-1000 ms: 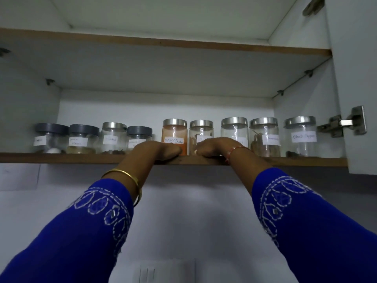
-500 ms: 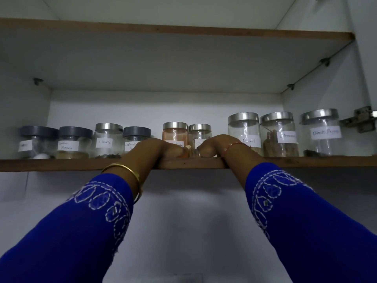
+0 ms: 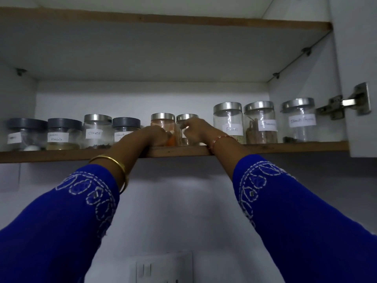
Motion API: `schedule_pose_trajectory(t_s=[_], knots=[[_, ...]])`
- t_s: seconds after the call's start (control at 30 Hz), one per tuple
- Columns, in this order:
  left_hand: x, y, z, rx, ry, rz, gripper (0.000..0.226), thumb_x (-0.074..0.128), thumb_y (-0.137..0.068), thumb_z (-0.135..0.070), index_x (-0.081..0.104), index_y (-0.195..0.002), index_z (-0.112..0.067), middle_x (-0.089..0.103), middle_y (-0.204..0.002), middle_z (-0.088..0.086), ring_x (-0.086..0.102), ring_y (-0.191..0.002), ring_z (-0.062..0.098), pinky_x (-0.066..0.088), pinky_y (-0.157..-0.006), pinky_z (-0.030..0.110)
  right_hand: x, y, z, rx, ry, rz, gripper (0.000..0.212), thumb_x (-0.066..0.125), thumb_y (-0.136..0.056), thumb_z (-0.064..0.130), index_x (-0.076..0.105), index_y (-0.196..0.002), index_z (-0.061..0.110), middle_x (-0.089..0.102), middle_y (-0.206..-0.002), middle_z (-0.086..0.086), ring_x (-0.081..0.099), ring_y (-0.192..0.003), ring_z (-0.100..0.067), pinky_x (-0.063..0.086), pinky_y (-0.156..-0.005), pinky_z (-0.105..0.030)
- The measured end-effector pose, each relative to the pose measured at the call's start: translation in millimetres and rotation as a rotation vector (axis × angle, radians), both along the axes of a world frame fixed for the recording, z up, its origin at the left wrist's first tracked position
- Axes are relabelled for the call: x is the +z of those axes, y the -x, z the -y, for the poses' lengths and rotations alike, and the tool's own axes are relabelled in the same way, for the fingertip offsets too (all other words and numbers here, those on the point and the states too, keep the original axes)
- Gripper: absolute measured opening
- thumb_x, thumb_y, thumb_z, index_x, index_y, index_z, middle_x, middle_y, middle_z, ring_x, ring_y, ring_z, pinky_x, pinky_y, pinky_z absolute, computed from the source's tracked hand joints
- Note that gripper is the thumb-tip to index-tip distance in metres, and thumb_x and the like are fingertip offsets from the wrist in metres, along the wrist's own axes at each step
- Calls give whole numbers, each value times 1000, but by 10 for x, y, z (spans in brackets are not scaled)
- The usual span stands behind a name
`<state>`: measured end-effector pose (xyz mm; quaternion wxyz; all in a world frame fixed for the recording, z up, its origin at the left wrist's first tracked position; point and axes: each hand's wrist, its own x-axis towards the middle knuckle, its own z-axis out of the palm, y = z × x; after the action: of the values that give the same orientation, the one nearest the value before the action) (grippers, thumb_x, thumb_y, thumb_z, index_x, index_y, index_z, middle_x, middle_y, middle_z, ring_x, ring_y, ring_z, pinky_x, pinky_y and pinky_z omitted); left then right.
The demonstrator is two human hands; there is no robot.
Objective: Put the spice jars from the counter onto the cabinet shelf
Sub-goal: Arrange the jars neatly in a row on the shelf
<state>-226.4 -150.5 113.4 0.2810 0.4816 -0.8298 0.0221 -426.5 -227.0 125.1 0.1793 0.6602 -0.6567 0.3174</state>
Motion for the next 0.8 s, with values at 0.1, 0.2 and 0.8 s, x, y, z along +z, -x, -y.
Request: schedule_pose_trajectory(t_s=[0.1,0.2,0.8], knots=[[-10,-40,-123,-89,158,-130,39,32,-99,-24,51,-129,-7,52,-134,17,49,-122,29,38,-94,31,-41,-736,-1364,140,185,132,31,44,-90,1,65,-113,1,58,-127,-14,53,-118,-26,41,-93,-26],[-71,-41,-290,-207,249,-208,35,37,-97,-20,57,-124,-11,60,-124,15,54,-112,26,35,-83,25,-126,-628,-1578,142,285,152,29,43,-88,-1,68,-104,-1,66,-111,-15,61,-99,-25,43,-75,-22],[-232,1173,-1119,-293,70,60,40,23,-101,-20,49,-123,0,49,-132,20,45,-122,31,34,-98,33,-357,579,-2373,-237,93,123,34,44,-92,3,57,-124,1,54,-133,-17,48,-123,-31,38,-101,-31]])
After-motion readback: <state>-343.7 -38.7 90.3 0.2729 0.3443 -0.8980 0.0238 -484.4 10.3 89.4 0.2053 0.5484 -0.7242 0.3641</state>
